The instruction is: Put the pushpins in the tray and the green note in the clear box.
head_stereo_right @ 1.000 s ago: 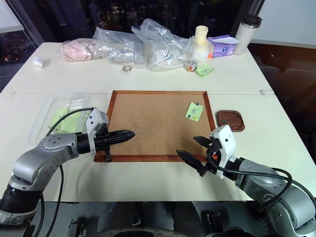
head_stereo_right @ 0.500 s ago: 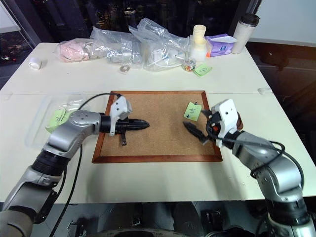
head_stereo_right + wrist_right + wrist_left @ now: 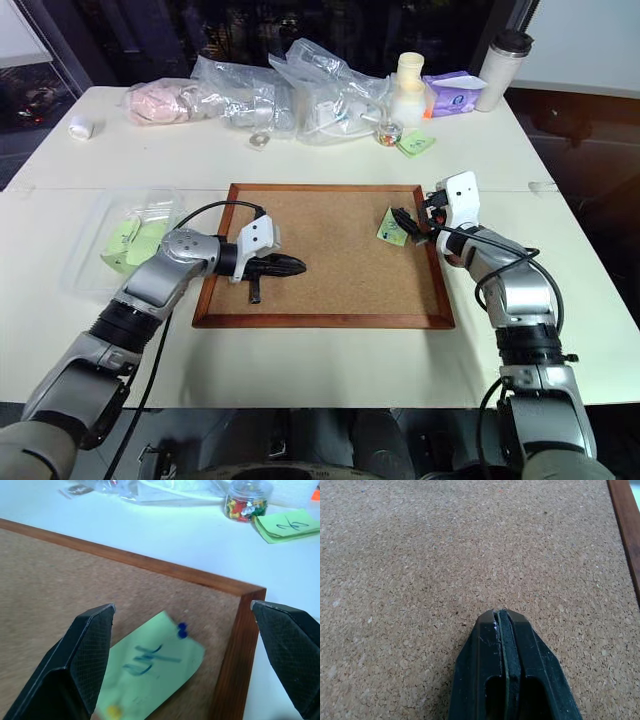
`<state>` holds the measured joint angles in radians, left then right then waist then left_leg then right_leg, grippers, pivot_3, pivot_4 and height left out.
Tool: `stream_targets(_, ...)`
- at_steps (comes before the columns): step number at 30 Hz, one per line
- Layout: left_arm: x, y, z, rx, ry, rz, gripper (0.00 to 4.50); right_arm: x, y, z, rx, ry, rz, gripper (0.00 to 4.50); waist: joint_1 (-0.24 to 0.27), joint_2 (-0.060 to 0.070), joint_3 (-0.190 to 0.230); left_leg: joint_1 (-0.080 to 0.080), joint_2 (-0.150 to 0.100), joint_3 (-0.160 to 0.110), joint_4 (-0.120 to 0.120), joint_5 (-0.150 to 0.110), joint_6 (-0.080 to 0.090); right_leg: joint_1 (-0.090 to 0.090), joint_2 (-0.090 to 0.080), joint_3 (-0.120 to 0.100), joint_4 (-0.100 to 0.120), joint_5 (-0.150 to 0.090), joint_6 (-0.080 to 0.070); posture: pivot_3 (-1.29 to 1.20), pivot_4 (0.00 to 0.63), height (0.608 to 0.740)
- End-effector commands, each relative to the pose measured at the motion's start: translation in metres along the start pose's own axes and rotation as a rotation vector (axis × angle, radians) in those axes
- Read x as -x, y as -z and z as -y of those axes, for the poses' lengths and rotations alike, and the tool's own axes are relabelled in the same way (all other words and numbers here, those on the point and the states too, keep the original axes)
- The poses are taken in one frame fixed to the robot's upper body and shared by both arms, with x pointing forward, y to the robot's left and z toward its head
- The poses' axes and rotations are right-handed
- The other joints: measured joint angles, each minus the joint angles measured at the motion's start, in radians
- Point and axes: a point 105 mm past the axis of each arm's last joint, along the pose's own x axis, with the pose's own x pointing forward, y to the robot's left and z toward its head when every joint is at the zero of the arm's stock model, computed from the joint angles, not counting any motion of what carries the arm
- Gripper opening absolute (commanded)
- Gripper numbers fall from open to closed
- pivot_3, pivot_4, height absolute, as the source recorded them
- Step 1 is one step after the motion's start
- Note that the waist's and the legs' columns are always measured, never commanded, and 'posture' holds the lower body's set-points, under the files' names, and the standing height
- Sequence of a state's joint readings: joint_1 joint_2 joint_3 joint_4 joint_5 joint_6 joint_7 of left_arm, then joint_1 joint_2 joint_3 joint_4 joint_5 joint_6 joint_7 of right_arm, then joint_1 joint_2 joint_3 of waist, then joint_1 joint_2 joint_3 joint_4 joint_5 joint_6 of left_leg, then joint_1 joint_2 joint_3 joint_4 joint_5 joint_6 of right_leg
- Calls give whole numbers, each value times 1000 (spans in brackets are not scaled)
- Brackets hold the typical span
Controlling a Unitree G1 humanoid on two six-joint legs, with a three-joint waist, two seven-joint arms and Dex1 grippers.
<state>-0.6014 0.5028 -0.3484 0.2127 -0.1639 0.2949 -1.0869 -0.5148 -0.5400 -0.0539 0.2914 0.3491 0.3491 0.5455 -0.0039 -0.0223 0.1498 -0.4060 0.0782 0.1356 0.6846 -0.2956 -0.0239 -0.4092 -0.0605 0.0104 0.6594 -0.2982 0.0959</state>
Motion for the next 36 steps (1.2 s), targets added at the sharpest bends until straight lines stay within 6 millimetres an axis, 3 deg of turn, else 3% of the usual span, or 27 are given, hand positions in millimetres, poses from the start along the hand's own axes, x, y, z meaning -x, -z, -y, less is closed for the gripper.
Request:
stream_targets(1,-5,13,6,24,-4,-50,80,-7,-12,3,8,-36,57,4500,0,0,0,0,0,0,0,0,0,0,0,0,0,0,0,0,150,734)
stream_targets(6,-7,14,10,18,-16,-54,80,-16,-3,2,-3,-67,33,4500,-2,1,0,0,0,0,0,0,-1,0,0,0,1,0,0,0,150,734)
stream_targets(9,-7,13,12,27,-24,-47,0,-19,4,2,-7,-72,15,3695,-3,1,0,0,0,0,0,0,-1,0,-1,0,1,0,0,0,150,734)
stream_targets(16,-4,13,12,36,-50,-44,0,-21,11,2,-12,-79,5,160,-6,1,0,0,0,0,0,0,-1,0,-1,0,1,0,0,0,150,734)
stream_targets(17,-4,13,11,36,-51,-44,0,-21,10,3,-13,-77,10,11,-6,2,0,1,0,0,0,1,-1,0,-1,0,1,0,0,0,150,734)
stream_targets(26,-6,18,13,32,-46,-66,0,-18,2,8,-17,-41,64,11,-6,3,-1,1,0,0,0,1,-1,0,-1,0,2,0,0,0,150,734)
stream_targets(31,-7,25,12,8,-50,-100,0,-14,-24,10,-22,-15,207,11,-6,4,0,1,0,1,0,1,-1,0,-1,0,2,0,0,0,150,734)
stream_targets(36,-9,23,10,18,-67,-82,0,-12,-28,6,-13,-19,239,11,-5,6,-1,2,0,1,0,1,-1,1,-1,0,2,0,0,0,150,734)
